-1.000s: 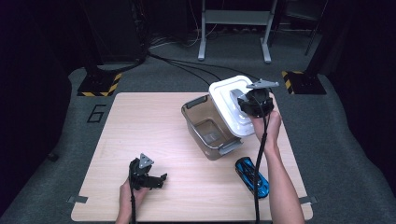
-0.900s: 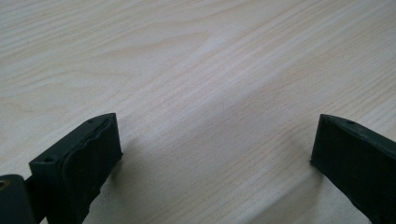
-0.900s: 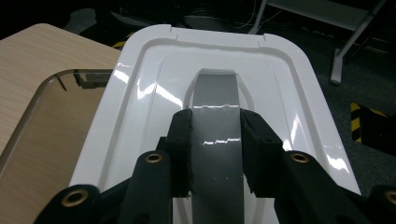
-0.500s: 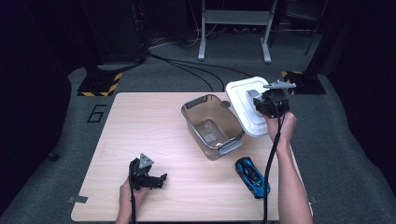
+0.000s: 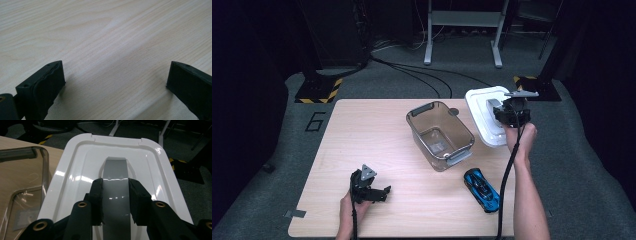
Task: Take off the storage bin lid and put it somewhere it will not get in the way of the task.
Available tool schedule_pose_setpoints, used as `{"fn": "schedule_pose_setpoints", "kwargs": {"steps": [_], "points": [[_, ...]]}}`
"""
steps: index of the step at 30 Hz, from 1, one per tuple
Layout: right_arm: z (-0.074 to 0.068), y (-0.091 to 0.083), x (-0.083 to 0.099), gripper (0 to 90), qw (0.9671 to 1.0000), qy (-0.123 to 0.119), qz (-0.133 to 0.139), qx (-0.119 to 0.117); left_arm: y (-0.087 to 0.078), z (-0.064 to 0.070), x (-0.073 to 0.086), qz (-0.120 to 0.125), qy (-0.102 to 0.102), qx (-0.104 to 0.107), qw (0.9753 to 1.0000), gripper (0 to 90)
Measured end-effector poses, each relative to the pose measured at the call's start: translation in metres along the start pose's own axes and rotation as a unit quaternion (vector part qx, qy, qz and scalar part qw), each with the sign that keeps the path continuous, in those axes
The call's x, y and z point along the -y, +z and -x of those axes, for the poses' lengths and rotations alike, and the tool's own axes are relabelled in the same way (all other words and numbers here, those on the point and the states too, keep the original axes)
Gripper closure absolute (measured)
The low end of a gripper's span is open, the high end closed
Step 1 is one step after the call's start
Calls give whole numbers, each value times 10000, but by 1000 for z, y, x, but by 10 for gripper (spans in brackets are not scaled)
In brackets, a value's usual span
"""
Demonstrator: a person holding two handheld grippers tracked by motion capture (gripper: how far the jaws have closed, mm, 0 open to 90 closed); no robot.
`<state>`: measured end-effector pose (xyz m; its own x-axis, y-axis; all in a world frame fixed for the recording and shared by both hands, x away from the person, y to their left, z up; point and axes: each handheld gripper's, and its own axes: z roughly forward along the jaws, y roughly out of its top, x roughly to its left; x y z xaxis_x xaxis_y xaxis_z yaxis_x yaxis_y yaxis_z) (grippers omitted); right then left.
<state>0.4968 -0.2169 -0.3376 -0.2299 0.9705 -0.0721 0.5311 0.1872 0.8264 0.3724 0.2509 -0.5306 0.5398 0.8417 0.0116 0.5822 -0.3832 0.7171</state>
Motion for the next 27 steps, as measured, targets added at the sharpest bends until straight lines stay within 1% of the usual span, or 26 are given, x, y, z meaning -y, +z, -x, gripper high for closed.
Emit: {"fn": "schedule_pose_setpoints", "kwargs": {"steps": [3, 4, 8, 10, 11, 12, 16, 17, 18, 22, 23, 24, 26, 27], "points": [[4, 3, 3, 667, 9999, 77, 19, 76, 0, 0, 0, 7, 1, -13, 10000, 15], [5, 4, 4, 667, 9999, 69, 15, 97, 0, 0, 0, 10, -3, -13, 10000, 15], [10, 9, 9, 668, 9997, 123, -67, 202, 0, 0, 0, 7, 1, -12, 10000, 15], [11, 12, 12, 667, 9996, 154, -71, 224, 0, 0, 0, -7, 4, 6, 10000, 15], [12, 14, 13, 667, 9995, 152, -119, 237, 0, 0, 0, 22, -18, -17, 10000, 15], [12, 15, 14, 667, 9994, 186, -111, 254, 0, 0, 0, -10, 6, 7, 10000, 15], [14, 20, 19, 667, 9992, 185, -181, 289, 0, 0, 0, 10, -2, -14, 10000, 15], [15, 23, 20, 668, 9992, 202, -182, 293, 1, 1, 0, 36, -35, -16, 10000, 15], [15, 26, 23, 667, 9990, 228, -230, 314, 0, 0, 0, 11, -4, -15, 10000, 15], [17, 32, 28, 667, 9988, 211, -293, 338, 0, 0, 0, 10, -2, -15, 10000, 15], [16, 34, 29, 667, 9985, 286, -304, 359, 0, 0, 0, 11, -4, -15, 10000, 15], [17, 35, 31, 667, 9986, 217, -328, 347, 0, 0, 0, 11, -4, -14, 10000, 15], [18, 38, 34, 667, 9985, 220, -339, 374, 0, 0, 0, 10, -2, -15, 10000, 15], [18, 41, 36, 667, 9981, 316, -358, 376, 0, 0, 0, 10, -2, -15, 10000, 15]]}}
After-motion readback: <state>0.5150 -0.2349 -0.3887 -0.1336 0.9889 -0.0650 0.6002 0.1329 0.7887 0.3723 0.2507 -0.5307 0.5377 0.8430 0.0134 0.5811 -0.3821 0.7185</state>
